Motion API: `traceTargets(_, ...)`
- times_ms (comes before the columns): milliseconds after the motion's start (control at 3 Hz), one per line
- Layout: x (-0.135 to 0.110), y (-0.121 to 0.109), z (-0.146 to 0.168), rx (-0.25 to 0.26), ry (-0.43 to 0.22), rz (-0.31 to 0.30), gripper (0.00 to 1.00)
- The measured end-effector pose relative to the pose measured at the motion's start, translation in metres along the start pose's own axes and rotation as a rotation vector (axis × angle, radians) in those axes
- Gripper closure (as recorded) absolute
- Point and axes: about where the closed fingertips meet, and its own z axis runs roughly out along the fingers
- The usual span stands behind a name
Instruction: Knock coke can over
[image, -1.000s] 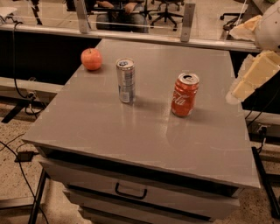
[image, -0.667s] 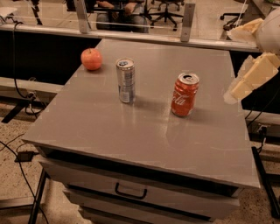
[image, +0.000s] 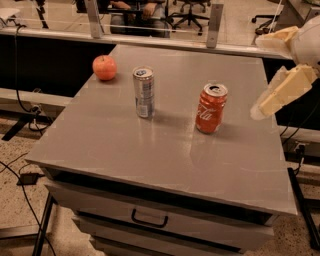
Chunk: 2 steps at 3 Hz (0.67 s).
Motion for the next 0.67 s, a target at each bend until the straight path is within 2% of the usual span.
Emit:
traceTargets(333,-0.003,-0.003,0.015,-0.013,-0.082,-0.001,0.0)
traceTargets(667,-0.002,-0.006,0.037,-0.015,-0.198,0.024,0.0)
